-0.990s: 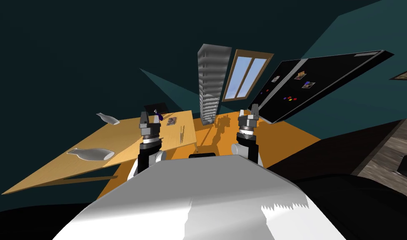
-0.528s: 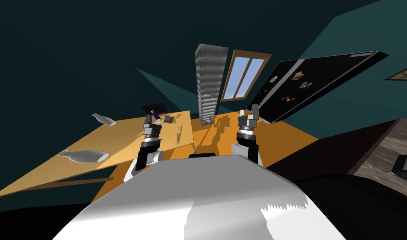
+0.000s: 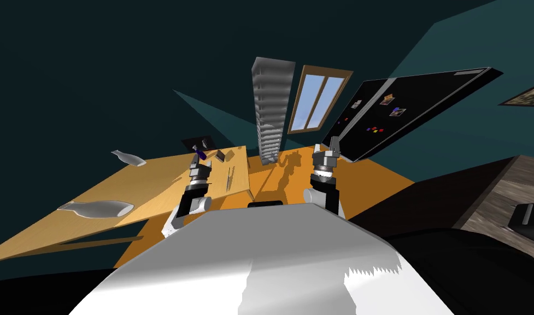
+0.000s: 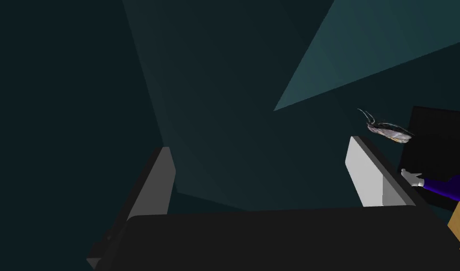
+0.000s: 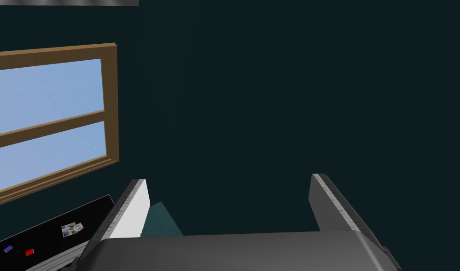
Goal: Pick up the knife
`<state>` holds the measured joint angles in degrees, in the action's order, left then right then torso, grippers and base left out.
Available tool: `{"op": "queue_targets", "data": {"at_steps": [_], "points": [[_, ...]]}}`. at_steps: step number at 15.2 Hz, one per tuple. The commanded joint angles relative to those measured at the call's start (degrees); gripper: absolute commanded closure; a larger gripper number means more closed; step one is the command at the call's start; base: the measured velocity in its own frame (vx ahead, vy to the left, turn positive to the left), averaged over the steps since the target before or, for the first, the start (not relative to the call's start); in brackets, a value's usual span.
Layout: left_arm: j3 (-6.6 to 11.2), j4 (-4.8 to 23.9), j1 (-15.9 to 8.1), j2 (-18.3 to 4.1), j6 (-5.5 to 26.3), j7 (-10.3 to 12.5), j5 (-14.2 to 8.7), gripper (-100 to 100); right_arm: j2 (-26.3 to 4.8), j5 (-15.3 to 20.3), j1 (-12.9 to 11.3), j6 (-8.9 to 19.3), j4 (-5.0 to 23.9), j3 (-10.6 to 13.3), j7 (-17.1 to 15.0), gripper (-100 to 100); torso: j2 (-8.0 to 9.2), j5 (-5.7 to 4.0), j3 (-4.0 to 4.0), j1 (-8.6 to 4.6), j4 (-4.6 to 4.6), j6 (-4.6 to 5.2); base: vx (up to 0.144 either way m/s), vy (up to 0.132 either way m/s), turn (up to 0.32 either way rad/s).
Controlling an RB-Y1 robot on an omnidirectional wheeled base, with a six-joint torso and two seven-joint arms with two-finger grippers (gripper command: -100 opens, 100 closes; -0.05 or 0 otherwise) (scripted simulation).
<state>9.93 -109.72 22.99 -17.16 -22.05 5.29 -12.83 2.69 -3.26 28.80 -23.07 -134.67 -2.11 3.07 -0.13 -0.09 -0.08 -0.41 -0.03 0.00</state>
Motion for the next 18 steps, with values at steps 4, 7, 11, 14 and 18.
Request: {"op": "queue_targets", "data": {"at_steps": [4,7,11,14,18], "points": [[1.66,5.74,-1.75,-0.92,3.42,3.00,-3.09,-100,0.00,0.00,0.00,0.00,0.00,0.00,0.00,0,0.01,0.00,0.00,0.01,0.00,0.00,0.025,-0.093,-0.009],[2.44,8.21,-2.54,-1.27,4.86,4.32,-4.46,-100,0.00,0.00,0.00,0.00,0.00,0.00,0.00,0,0.05,0.03,0.03,0.10,0.01,0.01,0.015,-0.066,-0.006],[4.03,12.92,-4.12,-1.81,7.80,7.02,-7.25,-100,0.00,0.00,0.00,0.00,0.00,0.00,0.00,0,-0.02,0.01,-0.01,0.04,0.00,0.00,0.034,-0.087,-0.008],[4.84,15.72,-4.91,-1.99,9.29,8.38,-8.65,-100,0.00,0.00,0.00,0.00,0.00,0.00,0.00,0,0.01,0.03,0.01,0.14,0.00,0.00,0.027,-0.063,-0.005],[6.46,20.13,-6.47,-2.22,12.27,11.10,-11.44,-100,0.00,0.00,0.00,0.00,0.00,0.00,0.00,0,0.00,0.02,0.00,0.14,0.00,-0.01,0.035,-0.068,-0.004]]}}
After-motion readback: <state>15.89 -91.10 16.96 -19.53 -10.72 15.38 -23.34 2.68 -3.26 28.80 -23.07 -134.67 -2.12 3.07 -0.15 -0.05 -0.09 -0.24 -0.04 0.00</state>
